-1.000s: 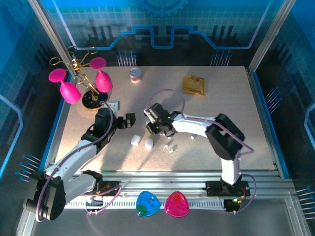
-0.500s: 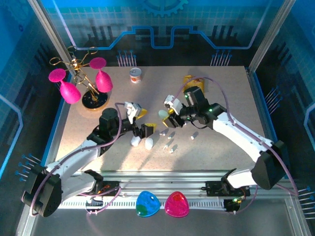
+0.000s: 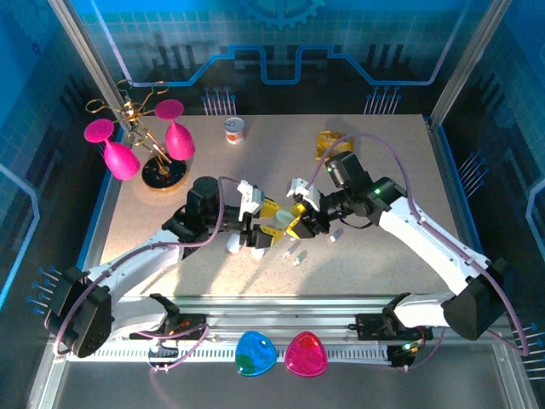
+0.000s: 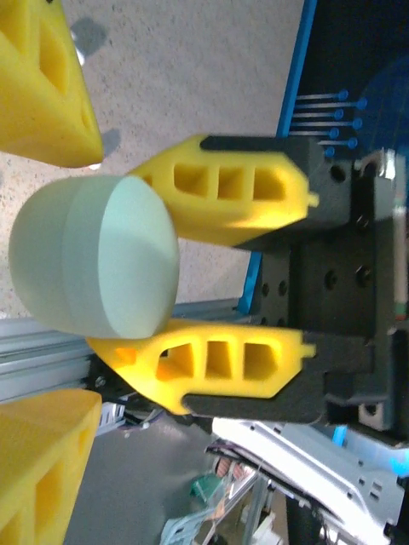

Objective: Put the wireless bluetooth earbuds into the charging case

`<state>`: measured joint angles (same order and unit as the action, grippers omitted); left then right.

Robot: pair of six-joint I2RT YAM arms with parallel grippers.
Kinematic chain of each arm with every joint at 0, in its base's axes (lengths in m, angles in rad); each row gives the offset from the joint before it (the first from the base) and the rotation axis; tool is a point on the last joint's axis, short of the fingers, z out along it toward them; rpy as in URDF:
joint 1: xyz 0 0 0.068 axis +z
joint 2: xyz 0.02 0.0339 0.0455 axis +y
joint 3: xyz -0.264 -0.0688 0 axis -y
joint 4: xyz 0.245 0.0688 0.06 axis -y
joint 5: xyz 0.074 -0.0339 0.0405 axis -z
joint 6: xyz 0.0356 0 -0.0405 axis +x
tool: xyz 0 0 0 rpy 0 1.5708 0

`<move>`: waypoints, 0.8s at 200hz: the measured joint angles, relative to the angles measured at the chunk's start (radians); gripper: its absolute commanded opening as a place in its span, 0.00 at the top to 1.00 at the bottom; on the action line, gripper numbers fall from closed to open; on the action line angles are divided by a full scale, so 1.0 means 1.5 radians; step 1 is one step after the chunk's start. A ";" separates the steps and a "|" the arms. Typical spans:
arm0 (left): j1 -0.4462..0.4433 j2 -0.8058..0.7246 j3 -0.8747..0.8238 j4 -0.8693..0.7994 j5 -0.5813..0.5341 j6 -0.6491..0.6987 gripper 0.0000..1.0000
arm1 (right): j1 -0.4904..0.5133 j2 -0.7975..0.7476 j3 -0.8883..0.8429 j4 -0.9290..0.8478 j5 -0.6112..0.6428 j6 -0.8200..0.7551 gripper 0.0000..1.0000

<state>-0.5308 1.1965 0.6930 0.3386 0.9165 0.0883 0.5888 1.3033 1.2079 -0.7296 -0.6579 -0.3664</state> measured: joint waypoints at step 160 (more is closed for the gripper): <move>-0.006 -0.001 0.000 -0.001 0.029 0.008 0.47 | 0.010 -0.007 0.009 -0.022 -0.015 -0.012 0.92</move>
<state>-0.5400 1.1957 0.6933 0.3374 0.9600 0.0998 0.6041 1.2930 1.2213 -0.7624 -0.6807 -0.3847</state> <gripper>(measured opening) 0.533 0.327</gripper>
